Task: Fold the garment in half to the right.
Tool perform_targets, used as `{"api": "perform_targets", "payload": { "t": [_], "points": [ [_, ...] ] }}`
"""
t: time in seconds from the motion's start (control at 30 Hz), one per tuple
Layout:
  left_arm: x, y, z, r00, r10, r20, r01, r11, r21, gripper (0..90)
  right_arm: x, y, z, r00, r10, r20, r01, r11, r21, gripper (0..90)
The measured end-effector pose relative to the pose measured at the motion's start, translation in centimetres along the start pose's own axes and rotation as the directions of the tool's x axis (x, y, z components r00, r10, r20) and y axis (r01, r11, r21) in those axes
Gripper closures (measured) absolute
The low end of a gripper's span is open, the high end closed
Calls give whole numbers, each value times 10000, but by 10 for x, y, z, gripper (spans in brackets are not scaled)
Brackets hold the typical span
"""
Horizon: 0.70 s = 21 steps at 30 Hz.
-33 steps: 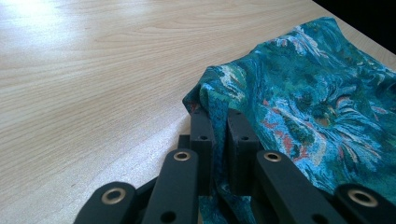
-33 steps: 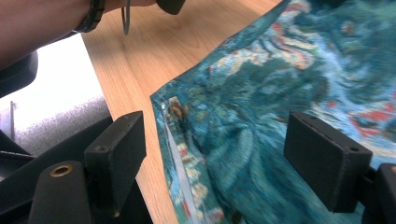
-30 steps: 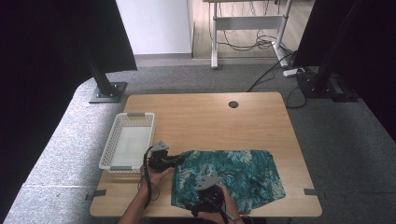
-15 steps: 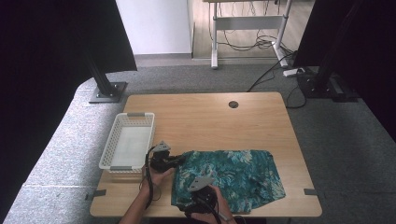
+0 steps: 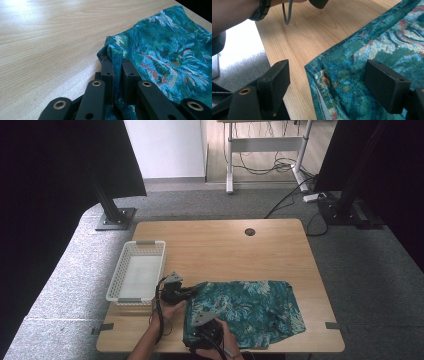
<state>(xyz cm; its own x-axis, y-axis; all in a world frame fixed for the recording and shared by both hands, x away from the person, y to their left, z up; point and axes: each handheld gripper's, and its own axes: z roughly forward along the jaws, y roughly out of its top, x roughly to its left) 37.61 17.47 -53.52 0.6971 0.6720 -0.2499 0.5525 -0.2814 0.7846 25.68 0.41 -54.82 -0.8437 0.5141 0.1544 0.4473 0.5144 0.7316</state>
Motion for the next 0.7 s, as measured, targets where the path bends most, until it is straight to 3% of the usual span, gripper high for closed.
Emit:
{"api": "perform_targets", "payload": {
  "t": [0.43, 0.7],
  "points": [
    [0, -1, 0, 10000, 40, -18, -40, 10000, 70, 815, 12, 4, 13, 9959, -309, 851, 297, 9994, 157, 211],
    [-1, -1, 1, 10000, 33, -22, -33, 10000, 87, 814, 18, 6, 19, 9818, -557, 1813, 526, 9984, 218, 278]
  ]
}}
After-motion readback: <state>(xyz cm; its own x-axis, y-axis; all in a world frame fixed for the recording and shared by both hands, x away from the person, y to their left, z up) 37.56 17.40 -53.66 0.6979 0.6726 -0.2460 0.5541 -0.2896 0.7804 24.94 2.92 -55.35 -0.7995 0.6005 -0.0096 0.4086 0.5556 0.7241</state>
